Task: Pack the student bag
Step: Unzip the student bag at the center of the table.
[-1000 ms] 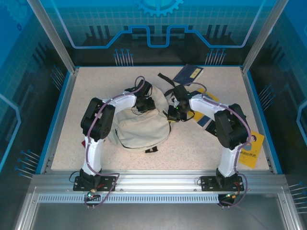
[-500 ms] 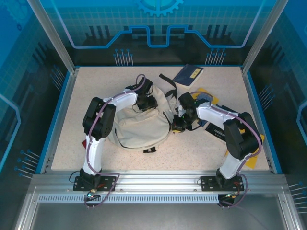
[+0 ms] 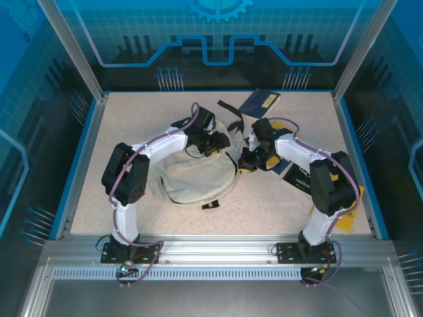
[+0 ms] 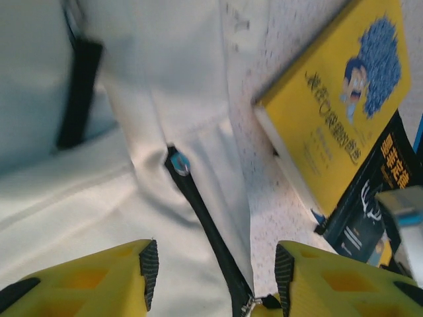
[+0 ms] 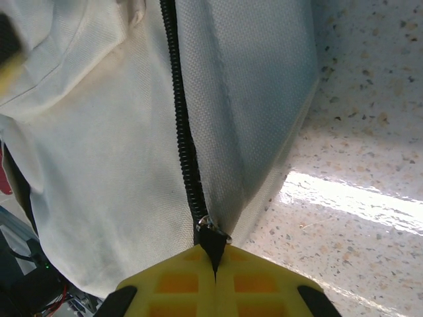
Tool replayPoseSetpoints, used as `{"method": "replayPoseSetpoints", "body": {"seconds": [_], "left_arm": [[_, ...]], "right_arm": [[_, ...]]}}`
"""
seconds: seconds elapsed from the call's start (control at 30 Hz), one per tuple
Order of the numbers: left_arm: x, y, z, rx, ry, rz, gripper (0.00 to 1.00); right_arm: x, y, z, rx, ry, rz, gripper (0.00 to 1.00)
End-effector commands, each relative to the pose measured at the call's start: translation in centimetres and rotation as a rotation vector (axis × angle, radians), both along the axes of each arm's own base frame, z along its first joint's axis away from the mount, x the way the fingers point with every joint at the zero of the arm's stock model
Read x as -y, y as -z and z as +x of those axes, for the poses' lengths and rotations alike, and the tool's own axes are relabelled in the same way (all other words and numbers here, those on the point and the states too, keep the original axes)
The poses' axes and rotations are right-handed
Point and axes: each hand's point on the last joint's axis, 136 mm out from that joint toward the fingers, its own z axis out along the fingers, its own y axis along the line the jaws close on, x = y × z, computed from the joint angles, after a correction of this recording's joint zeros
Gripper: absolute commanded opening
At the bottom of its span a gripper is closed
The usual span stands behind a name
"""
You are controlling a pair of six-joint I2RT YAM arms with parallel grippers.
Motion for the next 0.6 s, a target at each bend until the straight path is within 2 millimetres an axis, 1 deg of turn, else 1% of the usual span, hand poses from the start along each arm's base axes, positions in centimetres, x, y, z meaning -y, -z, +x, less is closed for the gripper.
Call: {"method": "replayPoseSetpoints", "body": {"seconds": [0.0, 0.13, 0.27, 0.43, 0.57], "left_arm": [[1.8, 0.8, -1.5, -0.088, -0.012, -0.063, 0.52], [2.8, 2.9, -1.4, -0.13, -0.013, -0.049, 0.47], [3.5, 4.6, -0.6, -0.15, -0.019, -0.02, 0.44], [3.1, 7.4, -0.2, -0.187, -0.049, 0.039, 0.37], [2.3, 9.0, 0.1, -0.197, -0.097, 0.084, 0.34]], "right_arm": [[-0.3, -0.9, 0.1, 0.02, -0.02, 0.047, 0.0], [-0.5, -0.6, -0.4, 0.003, -0.021, 0.083, 0.0], [-0.8, -0.2, -0.9, -0.019, -0.024, 0.108, 0.0], [-0.9, 0.2, -1.4, -0.036, -0.029, 0.119, 0.0], [-1.2, 0.9, -2.6, -0.08, -0.04, 0.133, 0.0]]}}
